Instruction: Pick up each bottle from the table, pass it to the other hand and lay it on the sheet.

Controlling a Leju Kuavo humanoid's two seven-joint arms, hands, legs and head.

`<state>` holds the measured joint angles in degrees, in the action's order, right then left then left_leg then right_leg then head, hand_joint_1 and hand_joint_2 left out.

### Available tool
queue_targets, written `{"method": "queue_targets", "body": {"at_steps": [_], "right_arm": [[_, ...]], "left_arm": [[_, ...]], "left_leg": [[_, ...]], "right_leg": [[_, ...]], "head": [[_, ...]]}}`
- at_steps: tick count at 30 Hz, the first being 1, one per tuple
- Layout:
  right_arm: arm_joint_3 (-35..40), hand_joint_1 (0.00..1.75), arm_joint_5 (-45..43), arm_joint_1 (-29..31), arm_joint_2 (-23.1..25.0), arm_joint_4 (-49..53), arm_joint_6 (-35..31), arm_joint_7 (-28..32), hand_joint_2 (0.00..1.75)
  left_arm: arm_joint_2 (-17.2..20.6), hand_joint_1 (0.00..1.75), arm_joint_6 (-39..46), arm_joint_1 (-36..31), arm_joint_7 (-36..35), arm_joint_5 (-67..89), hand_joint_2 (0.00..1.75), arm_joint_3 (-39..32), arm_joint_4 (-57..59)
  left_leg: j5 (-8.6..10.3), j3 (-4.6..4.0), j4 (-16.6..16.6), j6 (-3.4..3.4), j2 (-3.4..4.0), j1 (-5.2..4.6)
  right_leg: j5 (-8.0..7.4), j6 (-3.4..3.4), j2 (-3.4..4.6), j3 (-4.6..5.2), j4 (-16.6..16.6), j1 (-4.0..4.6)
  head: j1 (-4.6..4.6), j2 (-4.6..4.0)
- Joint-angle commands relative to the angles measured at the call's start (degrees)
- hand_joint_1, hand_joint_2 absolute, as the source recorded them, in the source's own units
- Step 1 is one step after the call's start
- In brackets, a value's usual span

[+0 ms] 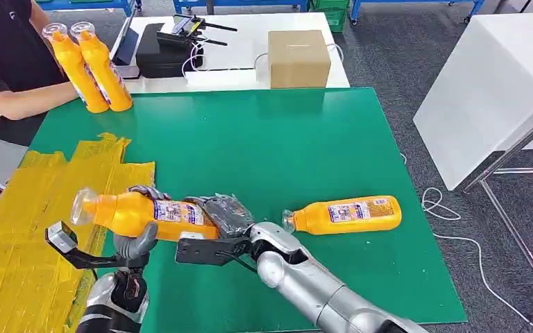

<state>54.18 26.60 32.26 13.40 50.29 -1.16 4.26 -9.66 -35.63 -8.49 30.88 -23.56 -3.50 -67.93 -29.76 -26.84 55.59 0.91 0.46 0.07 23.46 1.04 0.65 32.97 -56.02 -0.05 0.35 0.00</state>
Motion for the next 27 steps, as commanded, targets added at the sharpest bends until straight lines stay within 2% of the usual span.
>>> {"method": "queue_targets", "body": {"at_steps": [1, 2, 4, 5, 8, 9, 11, 14, 16, 17, 20, 21, 24, 27], "right_arm": [[2.14, 0.26, 0.88, 1.08, -1.99, -2.06, -0.93, 0.57, 1.75], [1.24, 0.00, 1.36, 0.89, -2.20, -2.01, -1.49, 0.48, 1.75], [-0.89, 0.00, 1.85, 0.29, -3.94, -0.51, -1.65, 0.82, 1.75], [-1.83, 0.00, 2.01, -0.31, -5.10, 0.94, -1.68, 1.07, 0.00], [-4.93, 0.00, 2.76, -3.07, -9.89, 9.02, -2.02, 2.03, 0.00], [-5.95, 0.00, 2.97, -3.88, -11.22, 11.60, -1.94, 2.17, 0.00], [-7.41, 0.00, 2.92, -5.26, -14.21, 17.96, -1.04, 2.27, 0.00], [-8.23, 0.00, 2.50, -6.08, -17.93, 23.43, 0.02, 2.01, 0.00], [-9.41, 0.00, 1.07, -6.72, -20.23, 26.31, 0.34, 2.66, 0.00], [-10.00, 0.00, 0.39, -7.03, -22.11, 28.33, 0.45, 2.99, 0.00], [-11.95, 0.00, -1.85, -7.53, -25.67, 31.36, 1.35, 3.46, 0.00], [-12.57, 0.00, -2.49, -7.64, -26.47, 31.99, 1.69, 3.48, 1.75], [-14.21, 0.00, -3.83, -7.54, -28.65, 32.79, 2.80, 3.42, 1.75], [-14.41, 0.00, -3.91, -7.60, -28.84, 32.76, 2.88, 3.36, 1.75]], "left_arm": [[0.14, 1.75, 0.25, -2.68, -0.39, 0.26, 1.75, -2.53, 1.94], [0.24, 1.75, 0.45, -2.43, -0.38, 0.43, 1.75, -2.62, 1.50], [0.85, 1.75, 2.65, -1.93, 1.25, 3.25, 1.75, -3.33, 0.20], [1.40, 1.75, 4.36, -1.83, 2.24, 5.44, 1.75, -3.78, -0.26], [4.31, 1.75, 14.25, -2.42, 8.26, 17.45, 1.75, -6.90, -1.07], [4.53, 1.75, 21.64, -2.21, 9.12, 25.10, 1.75, -8.49, -4.63], [7.64, 1.75, 35.89, -1.36, 9.12, 34.58, 1.75, -8.33, -9.08], [13.22, 1.75, 48.19, -0.86, 9.12, 41.42, 1.75, -6.94, -7.84], [16.27, 1.75, 59.33, -0.42, 9.12, 51.80, 1.75, -6.39, -4.28], [16.69, 1.75, 64.32, 0.37, 9.12, 59.40, 1.75, -8.35, -2.77], [16.83, 1.75, 69.10, 1.40, 6.94, 72.29, 1.75, -11.14, -0.48], [17.26, 1.75, 70.65, 1.48, 4.94, 76.95, 1.75, -10.84, 0.85], [18.69, 1.75, 75.47, 0.82, -3.70, 93.37, 1.75, -8.96, 7.81], [18.95, 1.75, 75.63, 0.11, -4.07, 93.57, 1.75, -8.39, 9.94]], "left_leg": [[0.01, 0.05, -0.03, -0.04, -0.11, 0.08], [0.01, 0.04, -0.03, -0.04, -0.11, 0.07], [0.01, 0.06, -0.03, -0.03, -0.11, 0.05], [0.01, 0.09, -0.05, -0.04, -0.14, 0.08], [0.02, 0.08, -0.04, -0.05, -0.24, 0.13], [0.03, 0.07, -0.03, -0.04, -0.31, 0.16], [-0.01, -0.10, 0.07, -0.02, -0.17, 0.10], [-0.02, -0.07, 0.04, -0.03, -0.10, 0.09], [-0.04, 0.08, -0.03, -0.06, -0.14, 0.10], [-0.01, 0.08, -0.07, -0.05, -0.12, 0.05], [0.01, 0.08, -0.07, -0.01, -0.15, 0.00], [-0.02, 0.11, -0.07, -0.02, -0.11, 0.04], [0.00, 0.10, -0.07, 0.00, -0.17, 0.03], [0.03, 0.11, -0.11, -0.02, -0.17, -0.03]], "right_leg": [[-0.01, 0.01, -0.12, -0.10, 0.08, 0.07], [-0.01, 0.01, -0.12, -0.08, 0.07, 0.07], [0.00, 0.02, -0.12, -0.09, 0.07, 0.05], [-0.01, 0.02, -0.16, -0.14, 0.11, 0.08], [-0.02, 0.03, -0.25, -0.19, 0.16, 0.14], [-0.03, 0.05, -0.32, -0.22, 0.20, 0.18], [-0.02, 0.03, -0.16, 0.01, 0.03, 0.11], [-0.01, 0.02, -0.10, 0.00, 0.03, 0.09], [0.04, 0.02, -0.15, -0.13, 0.07, 0.10], [0.02, 0.01, -0.12, -0.10, 0.07, 0.05], [0.02, 0.04, -0.15, -0.10, 0.07, 0.02], [0.02, 0.04, -0.11, -0.14, 0.10, 0.05], [0.01, 0.07, -0.17, -0.17, 0.12, 0.03], [0.01, 0.04, -0.18, -0.16, 0.12, -0.03]], "head": [[0.00, 0.00], [0.00, 0.00], [0.00, 0.00], [0.00, 0.00], [0.00, 0.00], [-0.02, 0.00], [0.00, 0.00], [0.00, 0.00], [0.00, 0.00], [-0.02, 0.00], [-0.02, 0.00], [0.00, 0.00], [0.00, 0.00], [0.02, 0.00]]}}
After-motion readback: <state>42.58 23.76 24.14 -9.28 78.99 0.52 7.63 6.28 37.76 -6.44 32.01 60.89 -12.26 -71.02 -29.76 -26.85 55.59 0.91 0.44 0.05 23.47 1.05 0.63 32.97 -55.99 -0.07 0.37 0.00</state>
